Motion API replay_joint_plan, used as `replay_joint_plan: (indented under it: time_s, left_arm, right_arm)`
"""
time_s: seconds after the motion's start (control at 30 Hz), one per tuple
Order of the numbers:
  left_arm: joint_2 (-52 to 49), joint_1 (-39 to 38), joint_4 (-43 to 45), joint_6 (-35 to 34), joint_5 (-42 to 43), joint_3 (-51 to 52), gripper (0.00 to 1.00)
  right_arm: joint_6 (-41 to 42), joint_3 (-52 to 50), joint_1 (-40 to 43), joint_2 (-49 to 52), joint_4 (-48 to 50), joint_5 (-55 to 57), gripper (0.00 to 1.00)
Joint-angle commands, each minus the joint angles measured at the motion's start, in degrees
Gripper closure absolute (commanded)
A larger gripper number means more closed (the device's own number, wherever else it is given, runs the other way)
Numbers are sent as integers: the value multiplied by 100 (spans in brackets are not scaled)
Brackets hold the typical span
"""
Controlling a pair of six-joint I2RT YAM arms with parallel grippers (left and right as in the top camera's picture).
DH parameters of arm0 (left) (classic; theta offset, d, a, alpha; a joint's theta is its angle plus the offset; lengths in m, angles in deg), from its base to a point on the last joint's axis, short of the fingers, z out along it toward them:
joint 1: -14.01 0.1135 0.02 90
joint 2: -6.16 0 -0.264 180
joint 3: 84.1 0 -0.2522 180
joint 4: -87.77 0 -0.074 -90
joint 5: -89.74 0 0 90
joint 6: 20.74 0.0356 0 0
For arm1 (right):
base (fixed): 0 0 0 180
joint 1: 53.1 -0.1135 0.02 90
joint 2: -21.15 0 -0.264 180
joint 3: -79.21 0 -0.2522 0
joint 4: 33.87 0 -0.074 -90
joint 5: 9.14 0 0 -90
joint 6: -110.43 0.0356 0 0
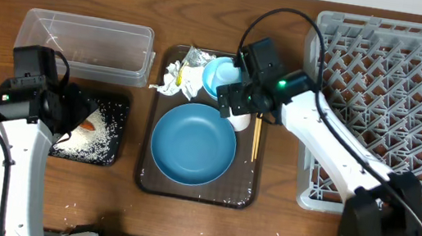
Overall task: Sort waste into correct bins and load items into the dishwasher rack
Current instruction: 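Grasp the white cup with the right gripper and lift it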
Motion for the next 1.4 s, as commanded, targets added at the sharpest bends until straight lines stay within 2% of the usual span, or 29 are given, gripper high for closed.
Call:
replay_joint_plan:
  time_s: [0.0,0.2,0.47,0.67,0.8,0.87,0.97,1.13,1.27,1.37]
  left_arm:
    - [-28,35,-26,-50,-87,-76,1]
    - [-28,35,-26,-50,-87,-76,2]
    - [-28,35,-26,-50,-87,-76,2]
    - [-28,35,-26,-50,-87,-79,2]
    - [-28,35,-26,-50,-85,-76,2]
    - [-28,35,-26,-50,-87,-76,2]
    - [-26,35,-26,-50,-87,-76,2]
    - [-28,35,-26,-50,-87,-76,2]
    - [-26,35,-26,-50,-87,-76,2]
    - [-28,35,-26,-50,-87,-76,2]
  right_arm:
    - [275,116,2,210,44,350,1]
    - [492,114,-39,507,74,293,7]
    - [614,114,-52,743,223,326,33]
    - [612,151,-46,660,247,332,46]
    - [575,229,-17,358,133,337,47]
    - [544,348,28,74,-2,352,53]
    - [474,623,181,-494,-365,393,56]
    - [107,1051,787,-1582,-1005,1047,64]
    - [48,1095,1792,-2441,-1123,2083,59]
    - [26,1095,2756,-2767,-1169,2291,58]
